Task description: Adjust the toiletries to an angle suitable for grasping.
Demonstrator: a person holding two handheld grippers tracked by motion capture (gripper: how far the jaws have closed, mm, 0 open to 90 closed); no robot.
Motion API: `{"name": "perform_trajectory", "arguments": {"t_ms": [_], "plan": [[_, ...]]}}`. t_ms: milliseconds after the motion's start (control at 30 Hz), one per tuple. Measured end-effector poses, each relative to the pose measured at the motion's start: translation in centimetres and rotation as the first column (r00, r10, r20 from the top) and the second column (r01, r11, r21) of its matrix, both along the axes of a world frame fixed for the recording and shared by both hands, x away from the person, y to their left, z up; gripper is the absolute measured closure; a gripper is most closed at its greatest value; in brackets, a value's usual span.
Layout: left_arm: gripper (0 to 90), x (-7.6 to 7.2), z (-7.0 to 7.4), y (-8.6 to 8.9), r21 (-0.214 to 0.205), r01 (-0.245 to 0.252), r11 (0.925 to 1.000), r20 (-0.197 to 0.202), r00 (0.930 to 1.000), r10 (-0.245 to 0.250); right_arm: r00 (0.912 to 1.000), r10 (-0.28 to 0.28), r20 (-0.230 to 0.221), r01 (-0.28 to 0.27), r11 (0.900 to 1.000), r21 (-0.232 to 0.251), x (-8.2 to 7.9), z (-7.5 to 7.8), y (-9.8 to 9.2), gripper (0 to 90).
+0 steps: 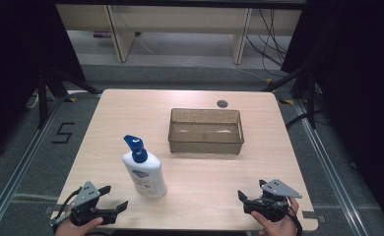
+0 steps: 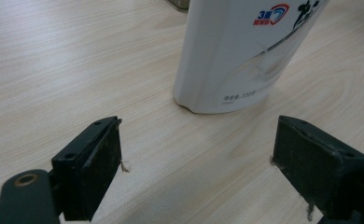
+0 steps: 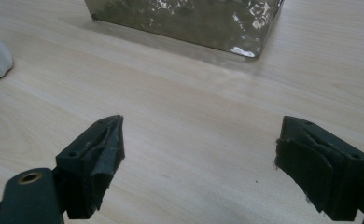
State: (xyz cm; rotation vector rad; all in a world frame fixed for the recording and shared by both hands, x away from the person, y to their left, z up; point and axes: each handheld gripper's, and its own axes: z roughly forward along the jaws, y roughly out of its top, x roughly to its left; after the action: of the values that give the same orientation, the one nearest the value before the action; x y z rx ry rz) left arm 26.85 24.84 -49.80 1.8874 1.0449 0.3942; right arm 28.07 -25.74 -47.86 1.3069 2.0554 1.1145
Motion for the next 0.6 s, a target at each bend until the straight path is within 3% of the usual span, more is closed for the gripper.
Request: {"name": "perform_trajectory", "arguments": {"t_ms": [267, 333, 533, 600], "plan": [[14.8, -0.05, 0.05, -0.04, -0.001, -0.001, 1.0, -0.001, 1.0, 0.001, 0.9998, 0.007, 0.017, -0.007, 0.9999, 0.008, -0.08, 0.2, -0.13, 19.5], [14.8, -0.02, 0.03, -0.05, -0.003, -0.001, 1.0, -0.001, 1.0, 0.001, 0.9999, 0.014, 0.005, -0.015, 0.9993, 0.034, -0.06, 0.18, -0.01, 19.5], [14.8, -0.01, 0.0, -0.04, 0.002, -0.002, 1.0, -0.004, 1.0, 0.002, 0.9979, 0.029, 0.058, -0.031, 0.9991, 0.031, -0.01, 0.44, 0.09, 20.3], [14.8, 0.0, 0.01, -0.03, 0.001, -0.003, 1.0, -0.004, 1.0, 0.003, 0.9983, 0.029, 0.051, -0.031, 0.999, 0.033, -0.06, 0.52, 0.13, 20.3]]}}
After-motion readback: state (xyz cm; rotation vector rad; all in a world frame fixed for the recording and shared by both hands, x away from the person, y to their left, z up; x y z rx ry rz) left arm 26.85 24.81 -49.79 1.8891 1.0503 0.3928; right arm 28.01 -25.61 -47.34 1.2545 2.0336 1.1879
